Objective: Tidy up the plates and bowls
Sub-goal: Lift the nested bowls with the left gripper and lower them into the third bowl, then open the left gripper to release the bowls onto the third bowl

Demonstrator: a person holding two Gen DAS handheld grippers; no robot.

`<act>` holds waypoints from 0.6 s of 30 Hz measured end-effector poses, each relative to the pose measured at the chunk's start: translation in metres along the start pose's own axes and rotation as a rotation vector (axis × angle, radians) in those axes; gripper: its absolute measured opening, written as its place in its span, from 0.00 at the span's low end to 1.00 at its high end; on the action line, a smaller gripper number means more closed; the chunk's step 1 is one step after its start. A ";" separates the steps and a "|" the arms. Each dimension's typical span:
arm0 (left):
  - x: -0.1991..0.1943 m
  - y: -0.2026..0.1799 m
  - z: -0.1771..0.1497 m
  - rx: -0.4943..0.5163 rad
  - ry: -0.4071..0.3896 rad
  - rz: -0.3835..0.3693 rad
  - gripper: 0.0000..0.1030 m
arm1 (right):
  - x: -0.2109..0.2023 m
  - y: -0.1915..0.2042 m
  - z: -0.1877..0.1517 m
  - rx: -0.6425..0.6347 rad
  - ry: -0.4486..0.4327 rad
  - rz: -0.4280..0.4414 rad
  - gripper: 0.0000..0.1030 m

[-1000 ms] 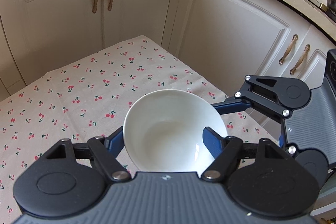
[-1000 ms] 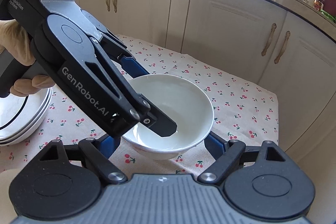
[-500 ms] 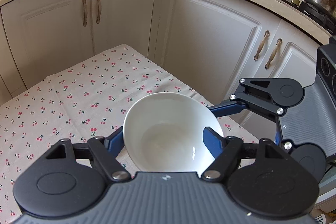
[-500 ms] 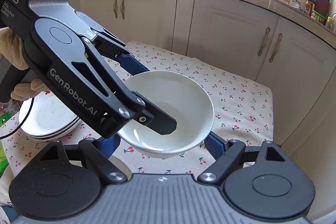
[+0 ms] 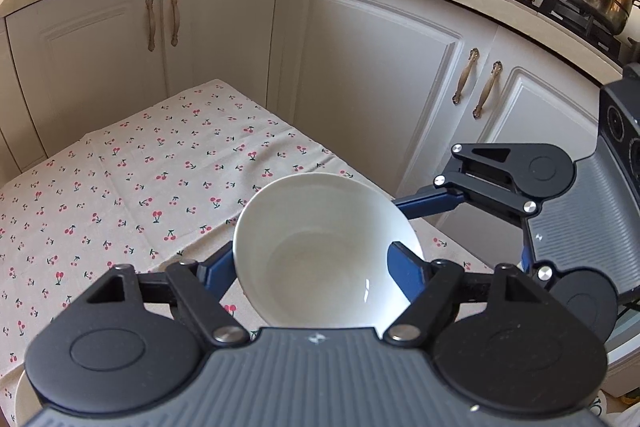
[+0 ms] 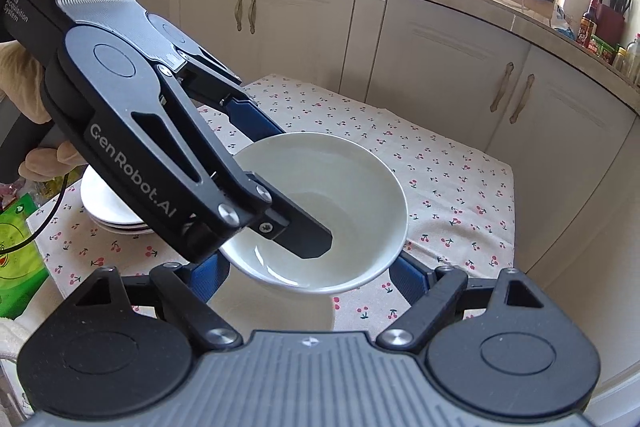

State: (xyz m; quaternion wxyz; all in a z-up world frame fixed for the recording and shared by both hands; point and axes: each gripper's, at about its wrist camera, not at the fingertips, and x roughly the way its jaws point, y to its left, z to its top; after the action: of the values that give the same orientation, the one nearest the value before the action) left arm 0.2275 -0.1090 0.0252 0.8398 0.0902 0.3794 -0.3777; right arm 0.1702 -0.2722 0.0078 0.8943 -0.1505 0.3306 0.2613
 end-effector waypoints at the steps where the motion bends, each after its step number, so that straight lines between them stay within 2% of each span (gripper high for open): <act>1: -0.001 -0.001 -0.002 -0.003 0.001 -0.001 0.76 | -0.002 0.002 -0.001 0.001 0.000 0.002 0.87; 18: 0.008 -0.008 -0.032 -0.051 0.018 -0.047 0.76 | -0.007 0.024 -0.027 0.033 0.039 0.010 0.87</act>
State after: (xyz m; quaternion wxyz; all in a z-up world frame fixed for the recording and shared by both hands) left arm 0.2070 -0.1051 -0.0011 0.8291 0.0630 0.3987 -0.3868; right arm 0.1385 -0.2669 -0.0095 0.8888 -0.1390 0.3530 0.2571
